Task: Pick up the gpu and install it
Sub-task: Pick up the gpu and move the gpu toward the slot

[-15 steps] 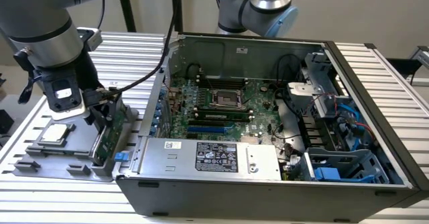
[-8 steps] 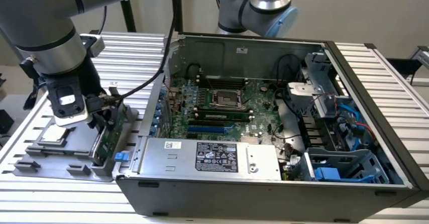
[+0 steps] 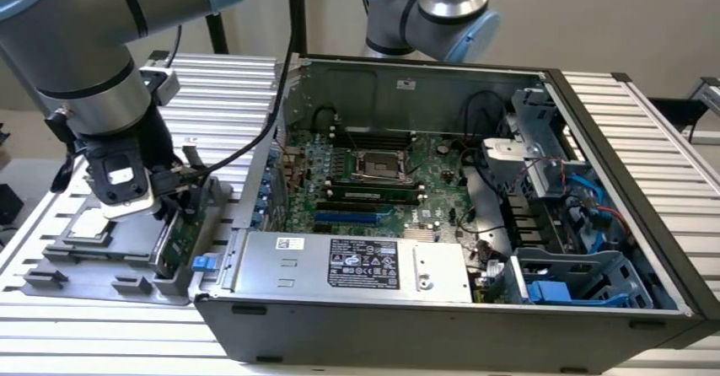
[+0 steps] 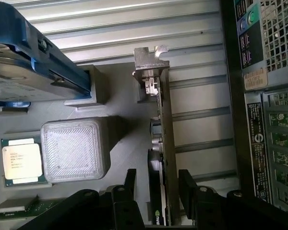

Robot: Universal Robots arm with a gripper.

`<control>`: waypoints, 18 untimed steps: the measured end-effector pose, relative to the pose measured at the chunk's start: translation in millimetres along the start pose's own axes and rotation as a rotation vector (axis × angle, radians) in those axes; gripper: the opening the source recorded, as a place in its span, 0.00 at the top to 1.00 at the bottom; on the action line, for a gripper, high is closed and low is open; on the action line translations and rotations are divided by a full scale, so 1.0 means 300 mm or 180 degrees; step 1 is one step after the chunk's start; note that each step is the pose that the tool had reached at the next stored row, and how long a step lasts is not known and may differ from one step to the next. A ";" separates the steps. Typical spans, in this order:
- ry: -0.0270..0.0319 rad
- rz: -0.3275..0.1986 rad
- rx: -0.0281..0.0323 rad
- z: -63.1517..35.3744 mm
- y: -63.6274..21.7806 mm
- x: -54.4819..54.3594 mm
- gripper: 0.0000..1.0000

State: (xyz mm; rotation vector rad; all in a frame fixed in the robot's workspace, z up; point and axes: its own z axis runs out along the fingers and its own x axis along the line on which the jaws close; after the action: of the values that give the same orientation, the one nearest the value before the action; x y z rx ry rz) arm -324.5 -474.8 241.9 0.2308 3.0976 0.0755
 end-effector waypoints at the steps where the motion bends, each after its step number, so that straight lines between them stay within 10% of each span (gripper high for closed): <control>1: -0.0017 -0.0001 -0.0003 0.002 0.000 0.003 0.52; 18: -0.0049 -0.0002 -0.0008 0.018 0.009 0.012 0.61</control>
State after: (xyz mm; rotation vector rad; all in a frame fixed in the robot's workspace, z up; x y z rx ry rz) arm -327.4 -471.2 236.5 0.2291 3.0822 0.0772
